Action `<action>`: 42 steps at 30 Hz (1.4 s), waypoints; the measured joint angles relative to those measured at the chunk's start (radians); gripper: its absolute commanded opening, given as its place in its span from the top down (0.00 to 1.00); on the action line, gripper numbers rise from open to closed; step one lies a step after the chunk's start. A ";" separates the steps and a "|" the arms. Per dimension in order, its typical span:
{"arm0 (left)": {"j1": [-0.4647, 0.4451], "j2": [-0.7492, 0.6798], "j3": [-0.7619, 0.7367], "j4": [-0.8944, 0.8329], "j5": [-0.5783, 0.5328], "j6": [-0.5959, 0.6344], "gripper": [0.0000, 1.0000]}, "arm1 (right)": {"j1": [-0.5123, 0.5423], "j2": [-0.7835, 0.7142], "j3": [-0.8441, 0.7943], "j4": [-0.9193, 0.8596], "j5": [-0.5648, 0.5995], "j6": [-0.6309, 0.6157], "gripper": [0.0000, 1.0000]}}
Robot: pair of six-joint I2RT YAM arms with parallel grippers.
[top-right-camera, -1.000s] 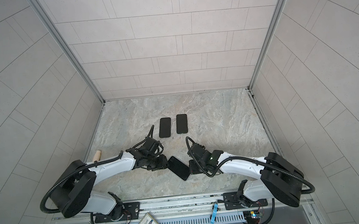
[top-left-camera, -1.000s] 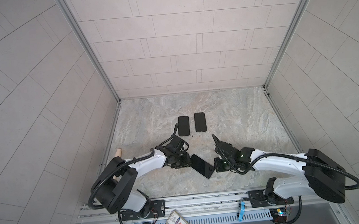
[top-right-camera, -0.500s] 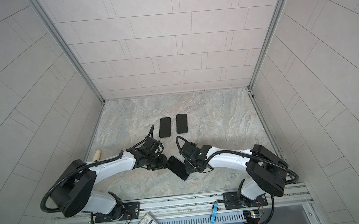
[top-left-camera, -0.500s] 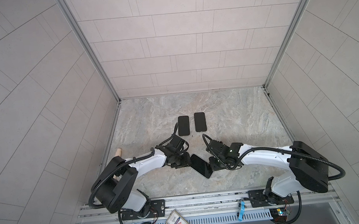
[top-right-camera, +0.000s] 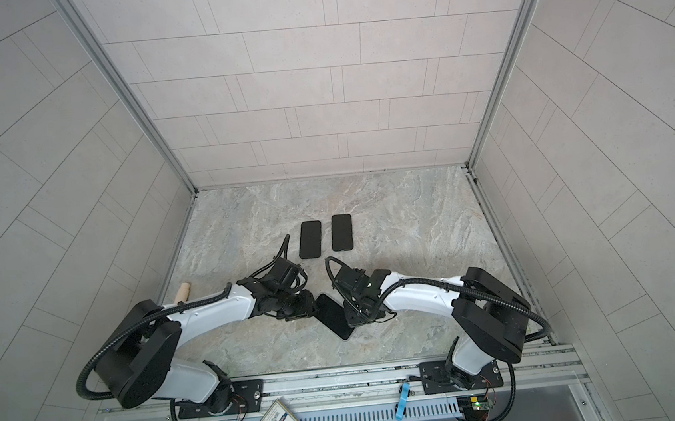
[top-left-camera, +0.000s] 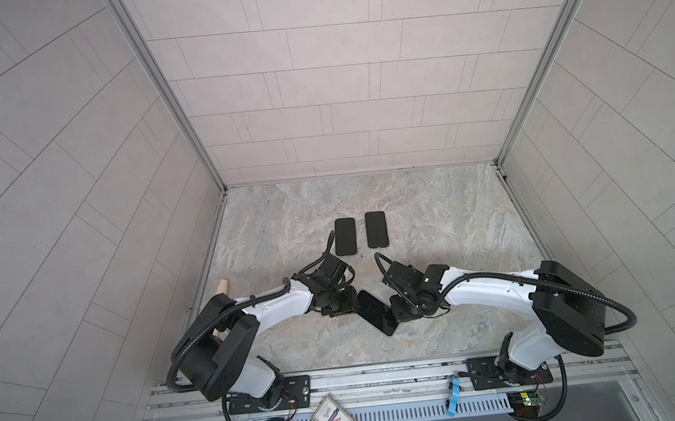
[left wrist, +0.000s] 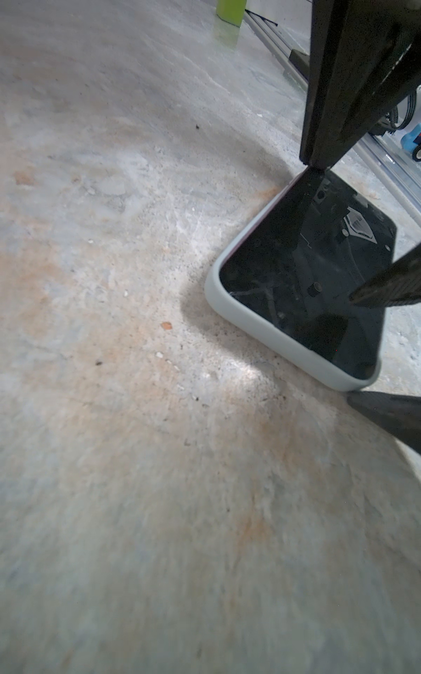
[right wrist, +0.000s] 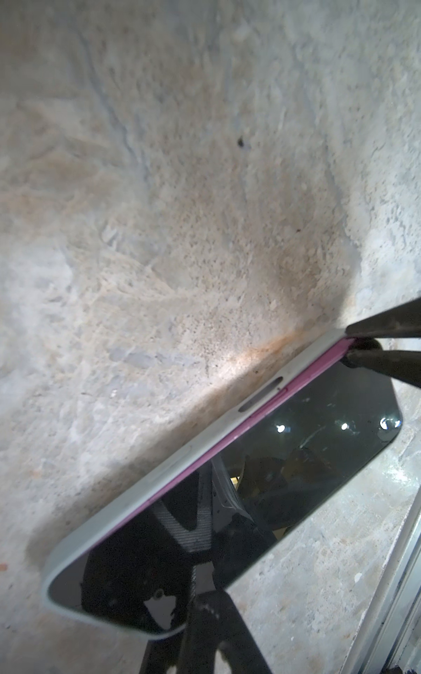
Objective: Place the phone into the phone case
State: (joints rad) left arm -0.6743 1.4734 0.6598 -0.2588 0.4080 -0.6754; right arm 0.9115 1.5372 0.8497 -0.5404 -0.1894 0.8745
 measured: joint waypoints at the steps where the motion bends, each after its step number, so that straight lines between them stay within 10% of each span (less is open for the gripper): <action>1: 0.000 0.000 0.000 0.000 0.000 0.000 0.55 | 0.000 0.003 0.004 -0.004 0.001 0.002 0.89; 42: 0.013 -0.008 -0.015 0.019 0.019 0.000 0.55 | 0.018 0.104 0.106 0.034 0.063 0.056 0.86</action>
State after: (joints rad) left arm -0.6609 1.4651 0.6445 -0.2398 0.4267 -0.6758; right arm 0.9298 1.6409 0.9554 -0.5060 -0.1261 0.9310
